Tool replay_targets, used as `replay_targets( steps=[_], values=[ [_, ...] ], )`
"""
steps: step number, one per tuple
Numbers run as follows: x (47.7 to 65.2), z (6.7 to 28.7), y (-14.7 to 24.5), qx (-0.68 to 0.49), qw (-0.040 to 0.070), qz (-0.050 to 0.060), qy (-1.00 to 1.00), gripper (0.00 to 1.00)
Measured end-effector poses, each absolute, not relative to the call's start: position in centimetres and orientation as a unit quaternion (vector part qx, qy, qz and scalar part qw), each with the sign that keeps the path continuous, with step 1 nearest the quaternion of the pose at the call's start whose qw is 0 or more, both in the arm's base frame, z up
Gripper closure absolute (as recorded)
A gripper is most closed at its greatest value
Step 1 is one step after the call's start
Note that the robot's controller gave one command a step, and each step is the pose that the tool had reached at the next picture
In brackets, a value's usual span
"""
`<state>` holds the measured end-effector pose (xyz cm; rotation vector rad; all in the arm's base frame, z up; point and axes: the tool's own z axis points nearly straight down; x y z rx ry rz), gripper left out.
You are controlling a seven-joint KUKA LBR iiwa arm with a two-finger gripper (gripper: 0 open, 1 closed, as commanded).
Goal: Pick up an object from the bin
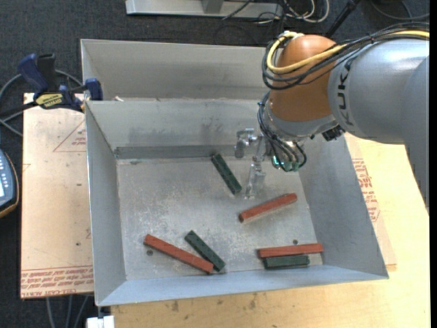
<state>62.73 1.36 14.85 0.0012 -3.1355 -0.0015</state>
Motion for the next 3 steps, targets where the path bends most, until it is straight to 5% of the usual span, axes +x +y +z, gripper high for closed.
replay_targets(
  steps=[1, 2, 3],
  values=[
    [62.1, 6.8, 0.2, -0.145, 0.002, 0.0, -0.989, 0.0],
    [65.4, 10.3, 3.4, -0.137, -0.004, -0.002, -0.99, 0.0],
    [64.9, 11.1, 2.9, -0.188, -0.002, -0.001, -0.982, 0.0]
  ],
)
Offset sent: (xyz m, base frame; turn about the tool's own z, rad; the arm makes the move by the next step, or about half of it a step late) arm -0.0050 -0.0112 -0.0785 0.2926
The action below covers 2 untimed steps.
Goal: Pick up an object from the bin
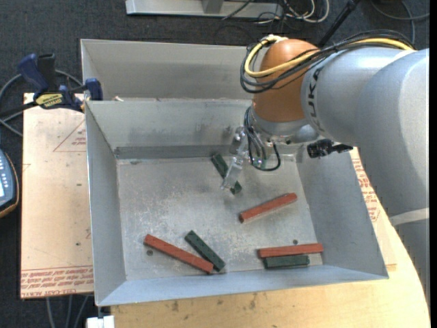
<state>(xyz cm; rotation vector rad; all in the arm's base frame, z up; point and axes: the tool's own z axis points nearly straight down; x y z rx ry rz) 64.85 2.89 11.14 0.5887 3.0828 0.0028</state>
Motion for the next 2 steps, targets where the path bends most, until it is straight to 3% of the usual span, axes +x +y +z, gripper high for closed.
replay_targets(
  steps=[1, 2],
  values=[
    [64.03, 6.76, 2.79, 0.212, -0.001, 0.001, 0.977, 0.0],
    [64.11, 6.83, 2.84, 0.211, 0.001, 0.001, 0.977, 0.0]
  ],
)
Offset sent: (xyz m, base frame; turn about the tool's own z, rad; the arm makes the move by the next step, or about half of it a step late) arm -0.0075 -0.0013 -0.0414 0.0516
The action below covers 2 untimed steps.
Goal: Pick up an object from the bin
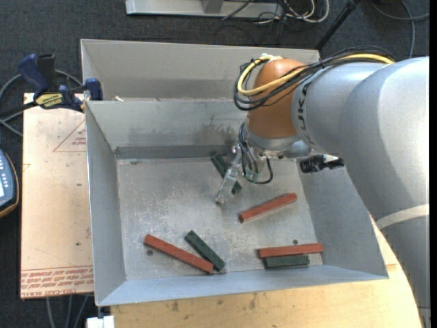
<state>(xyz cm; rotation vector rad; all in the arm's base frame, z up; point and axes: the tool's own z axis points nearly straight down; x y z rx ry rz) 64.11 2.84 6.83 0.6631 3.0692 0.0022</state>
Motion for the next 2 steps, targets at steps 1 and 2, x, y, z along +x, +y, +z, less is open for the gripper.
replay_targets(
  steps=[1, 2],
  values=[
    [64.2, 7.0, 2.8, 0.211, 0.002, 0.001, 0.978, 1.0],
    [64.4, 16.1, 2.9, 0.21, 0.005, 0.002, 0.978, 1.0]
  ],
)
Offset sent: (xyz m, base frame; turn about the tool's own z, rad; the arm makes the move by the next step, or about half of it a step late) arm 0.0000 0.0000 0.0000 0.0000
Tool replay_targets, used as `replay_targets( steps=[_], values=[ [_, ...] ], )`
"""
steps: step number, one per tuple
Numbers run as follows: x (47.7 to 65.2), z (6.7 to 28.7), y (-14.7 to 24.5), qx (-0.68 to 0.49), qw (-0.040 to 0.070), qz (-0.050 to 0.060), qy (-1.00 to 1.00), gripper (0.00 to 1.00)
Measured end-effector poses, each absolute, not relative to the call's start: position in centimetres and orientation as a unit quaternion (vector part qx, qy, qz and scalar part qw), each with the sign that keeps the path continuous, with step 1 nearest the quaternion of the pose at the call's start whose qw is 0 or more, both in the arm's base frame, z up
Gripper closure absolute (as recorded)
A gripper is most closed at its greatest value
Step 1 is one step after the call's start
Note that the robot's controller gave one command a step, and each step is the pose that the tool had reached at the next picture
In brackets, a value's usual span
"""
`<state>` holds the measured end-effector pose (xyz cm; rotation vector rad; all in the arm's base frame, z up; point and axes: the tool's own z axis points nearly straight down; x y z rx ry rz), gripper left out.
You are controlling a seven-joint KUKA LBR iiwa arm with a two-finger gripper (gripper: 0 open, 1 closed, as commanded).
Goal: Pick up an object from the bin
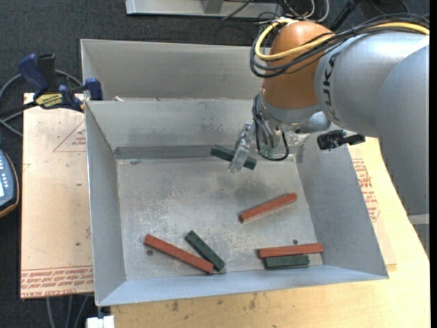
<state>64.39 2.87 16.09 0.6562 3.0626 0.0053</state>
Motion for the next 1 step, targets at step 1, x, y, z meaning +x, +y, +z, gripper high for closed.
replay_targets(
  steps=[1],
  values=[
    [64.5, 17.48, 2.9, 0.208, 0.002, 0.001, 0.978, 1.0]
  ],
)
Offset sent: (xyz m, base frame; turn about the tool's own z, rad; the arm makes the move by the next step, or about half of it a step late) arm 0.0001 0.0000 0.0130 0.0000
